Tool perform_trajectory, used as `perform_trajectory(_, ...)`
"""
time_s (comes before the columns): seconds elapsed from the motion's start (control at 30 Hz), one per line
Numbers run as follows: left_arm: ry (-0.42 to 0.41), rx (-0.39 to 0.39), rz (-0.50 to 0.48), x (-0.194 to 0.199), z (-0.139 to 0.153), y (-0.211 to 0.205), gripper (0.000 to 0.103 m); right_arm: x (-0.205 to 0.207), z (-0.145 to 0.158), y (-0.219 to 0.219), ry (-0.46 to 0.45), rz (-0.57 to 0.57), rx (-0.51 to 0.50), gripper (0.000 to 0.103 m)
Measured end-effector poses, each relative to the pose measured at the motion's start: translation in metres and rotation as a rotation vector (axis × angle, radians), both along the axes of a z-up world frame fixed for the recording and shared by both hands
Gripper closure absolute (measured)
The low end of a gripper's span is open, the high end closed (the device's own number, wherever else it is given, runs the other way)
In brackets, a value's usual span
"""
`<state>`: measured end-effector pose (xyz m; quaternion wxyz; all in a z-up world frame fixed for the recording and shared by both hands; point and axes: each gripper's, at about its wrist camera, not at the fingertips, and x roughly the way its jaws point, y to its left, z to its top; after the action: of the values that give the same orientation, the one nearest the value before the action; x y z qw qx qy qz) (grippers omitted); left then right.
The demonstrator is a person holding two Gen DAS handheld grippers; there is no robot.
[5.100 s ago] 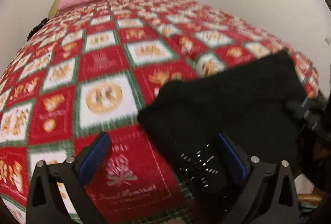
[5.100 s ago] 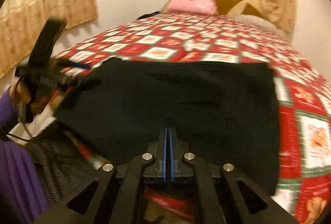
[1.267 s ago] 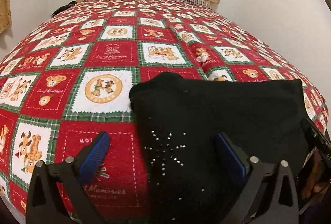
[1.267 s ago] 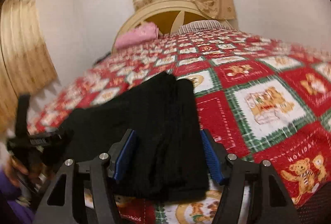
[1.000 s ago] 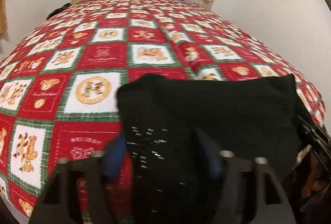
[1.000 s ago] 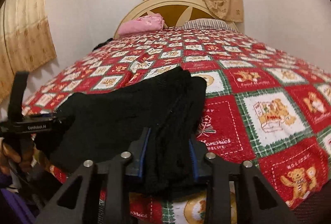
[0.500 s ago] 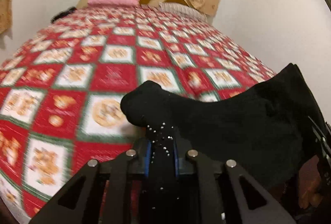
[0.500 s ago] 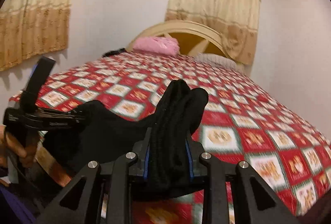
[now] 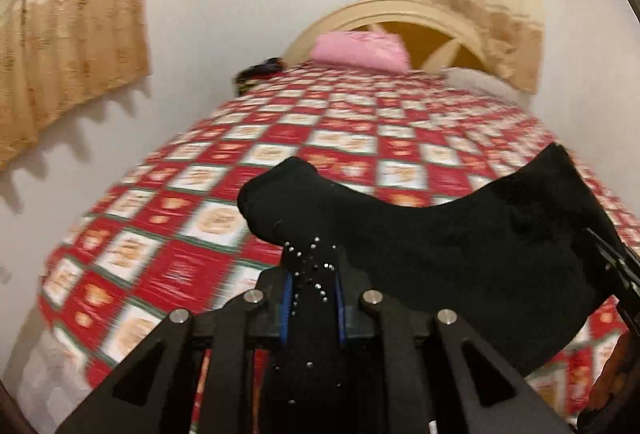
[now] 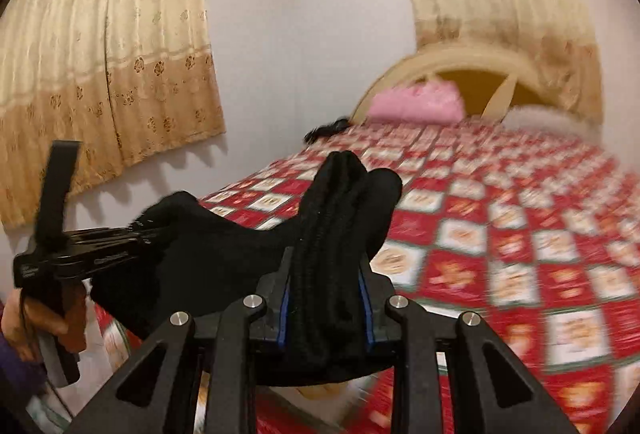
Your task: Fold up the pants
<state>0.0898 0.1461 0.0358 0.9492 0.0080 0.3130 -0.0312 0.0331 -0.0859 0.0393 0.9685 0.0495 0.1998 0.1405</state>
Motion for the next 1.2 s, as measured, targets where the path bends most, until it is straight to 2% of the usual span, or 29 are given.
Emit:
perform_trajectory(0.1,0.048,0.051,0.053,0.019,-0.023,0.015,0.085,0.042,-0.032,0.025,0.105,0.026,-0.01,0.076)
perform_trajectory(0.2,0.154,0.082,0.084,0.04,-0.064,0.02,0.083,0.069,-0.063,0.045,0.21,0.04,-0.078,0.075)
perform_trajectory(0.27,0.206,0.101,0.115,0.046,-0.09,0.025,0.065,0.077,-0.078,0.051,0.261,0.012,-0.13,0.072)
perform_trajectory(0.3,0.218,0.092,0.127,0.046,-0.098,0.027,0.06,0.079,-0.082,0.05,0.29,0.006,-0.127,0.071)
perform_trajectory(0.33,0.195,0.085,0.146,0.043,-0.101,0.029,0.048,0.081,-0.083,0.046,0.315,0.002,-0.11,0.066)
perform_trajectory(0.37,0.169,0.105,0.178,0.041,-0.101,0.03,0.031,0.082,-0.084,0.042,0.326,0.002,-0.101,0.061)
perform_trajectory(0.4,0.164,0.134,0.203,0.04,-0.101,0.03,0.025,0.082,-0.085,0.039,0.338,0.0,-0.101,0.057)
perform_trajectory(0.47,0.167,0.148,0.226,0.042,-0.101,0.033,0.012,0.082,-0.089,0.036,0.354,-0.014,-0.097,0.043)
perform_trajectory(0.57,0.193,0.112,0.236,0.043,-0.101,0.046,0.001,0.084,-0.088,0.023,0.368,-0.045,-0.044,0.04)
perform_trajectory(0.63,0.228,0.085,0.219,0.042,-0.1,0.058,0.0,0.078,-0.081,0.015,0.358,-0.077,0.006,0.04)
perform_trajectory(0.7,0.292,0.022,0.209,0.035,-0.095,0.078,0.0,0.058,-0.066,0.004,0.297,-0.145,0.051,0.04)
perform_trajectory(0.8,0.288,-0.073,0.248,0.003,-0.083,0.109,0.0,0.032,-0.043,0.002,0.172,-0.207,0.013,0.041)
perform_trajectory(0.83,0.282,-0.086,0.277,-0.007,-0.079,0.119,0.0,0.021,-0.034,0.006,0.111,-0.221,-0.028,0.051)
perform_trajectory(0.87,0.271,-0.077,0.324,-0.017,-0.075,0.128,0.0,0.017,-0.028,0.01,0.077,-0.214,-0.051,0.075)
perform_trajectory(0.93,0.232,-0.042,0.398,-0.033,-0.068,0.14,0.0,0.012,-0.018,0.025,0.047,-0.156,-0.104,0.09)
perform_trajectory(1.03,0.155,-0.038,0.414,-0.046,-0.058,0.143,0.0,0.017,-0.021,0.058,0.076,-0.016,-0.167,0.092)
perform_trajectory(1.1,0.15,-0.052,0.372,-0.045,-0.054,0.133,0.0,0.021,-0.028,0.072,0.105,0.019,-0.196,0.092)
perform_trajectory(1.2,0.13,-0.061,0.315,-0.033,-0.051,0.111,0.0,0.032,-0.049,0.081,0.202,0.037,-0.203,0.092)
